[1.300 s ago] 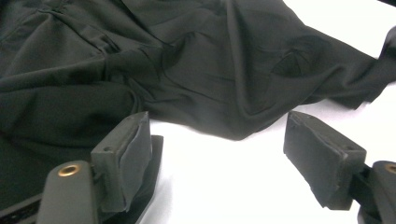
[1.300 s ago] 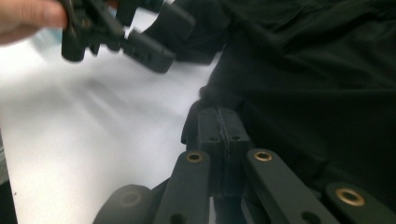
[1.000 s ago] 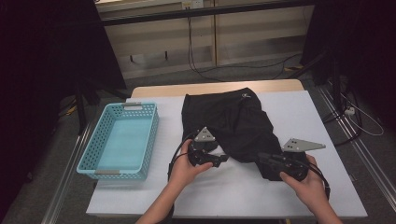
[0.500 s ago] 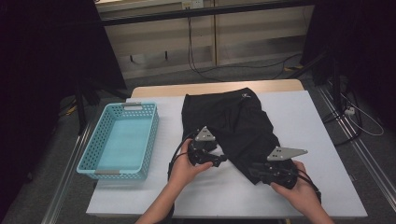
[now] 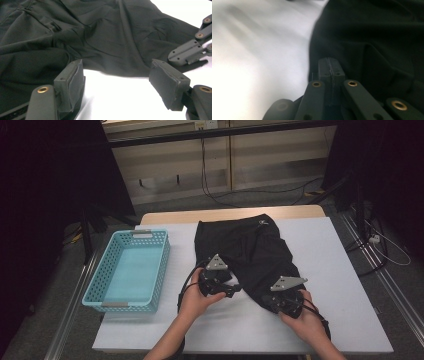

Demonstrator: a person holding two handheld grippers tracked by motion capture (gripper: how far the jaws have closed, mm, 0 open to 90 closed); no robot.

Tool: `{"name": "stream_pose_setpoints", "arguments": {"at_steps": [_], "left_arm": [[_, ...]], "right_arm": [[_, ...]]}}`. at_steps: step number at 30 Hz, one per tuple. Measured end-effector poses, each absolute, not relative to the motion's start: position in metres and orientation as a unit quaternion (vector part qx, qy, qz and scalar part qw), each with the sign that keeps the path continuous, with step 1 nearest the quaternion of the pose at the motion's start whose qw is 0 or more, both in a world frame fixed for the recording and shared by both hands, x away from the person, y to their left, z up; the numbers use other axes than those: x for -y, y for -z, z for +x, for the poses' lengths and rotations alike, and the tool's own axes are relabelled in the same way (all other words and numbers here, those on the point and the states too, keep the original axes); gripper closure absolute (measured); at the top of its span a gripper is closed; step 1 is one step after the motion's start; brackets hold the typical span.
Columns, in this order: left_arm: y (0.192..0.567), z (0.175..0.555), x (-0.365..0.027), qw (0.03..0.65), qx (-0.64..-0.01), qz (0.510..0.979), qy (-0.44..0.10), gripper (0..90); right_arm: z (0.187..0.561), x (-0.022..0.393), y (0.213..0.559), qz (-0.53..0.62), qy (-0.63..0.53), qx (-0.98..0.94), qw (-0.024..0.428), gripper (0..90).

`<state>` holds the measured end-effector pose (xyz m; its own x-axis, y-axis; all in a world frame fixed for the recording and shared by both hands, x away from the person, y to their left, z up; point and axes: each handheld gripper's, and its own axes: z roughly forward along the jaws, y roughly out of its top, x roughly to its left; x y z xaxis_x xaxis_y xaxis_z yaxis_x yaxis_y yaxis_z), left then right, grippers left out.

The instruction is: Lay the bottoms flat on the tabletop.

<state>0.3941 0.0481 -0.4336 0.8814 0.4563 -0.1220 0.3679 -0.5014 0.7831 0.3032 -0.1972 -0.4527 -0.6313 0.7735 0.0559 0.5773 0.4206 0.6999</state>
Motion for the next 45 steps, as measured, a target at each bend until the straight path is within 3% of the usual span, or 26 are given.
{"name": "stream_pose_setpoints", "arguments": {"at_steps": [3,5,7,9,12,14,20,25,29,35,45], "left_arm": [[0.433,0.394,-0.049,0.44,-0.239,0.864,-0.052,28.0],[0.432,0.394,-0.05,0.438,-0.238,0.865,-0.054,28.0],[0.432,0.395,-0.051,0.44,-0.241,0.863,-0.055,27.1],[0.433,0.396,-0.053,0.436,-0.245,0.864,-0.055,25.2],[0.432,0.397,-0.057,0.429,-0.245,0.867,-0.057,22.2],[0.431,0.399,-0.06,0.428,-0.246,0.868,-0.057,20.5],[0.427,0.401,-0.069,0.43,-0.254,0.864,-0.066,19.8],[0.428,0.401,-0.07,0.43,-0.254,0.864,-0.065,19.8],[0.429,0.401,-0.071,0.428,-0.257,0.864,-0.066,19.8],[0.43,0.401,-0.07,0.428,-0.257,0.864,-0.065,19.8],[0.431,0.399,-0.069,0.429,-0.257,0.864,-0.065,19.8]], "right_arm": [[0.305,0.203,0.451,0.415,-0.372,-0.821,0.121,90.0],[0.302,0.201,0.443,0.394,-0.395,-0.819,0.134,88.5],[0.299,0.193,0.442,0.374,-0.394,-0.828,0.14,76.6],[0.297,0.184,0.449,0.356,-0.37,-0.847,0.14,74.2],[0.298,0.179,0.454,0.353,-0.357,-0.853,0.143,77.1],[0.3,0.18,0.455,0.361,-0.353,-0.85,0.151,89.3],[0.303,0.183,0.452,0.374,-0.366,-0.843,0.125,90.0],[0.301,0.188,0.433,0.376,-0.453,-0.804,0.079,90.0],[0.306,0.199,0.433,0.398,-0.477,-0.781,0.071,90.0],[0.316,0.218,0.448,0.457,-0.445,-0.764,0.1,87.3],[0.309,0.2,0.449,0.41,-0.375,-0.815,0.165,76.4]]}}
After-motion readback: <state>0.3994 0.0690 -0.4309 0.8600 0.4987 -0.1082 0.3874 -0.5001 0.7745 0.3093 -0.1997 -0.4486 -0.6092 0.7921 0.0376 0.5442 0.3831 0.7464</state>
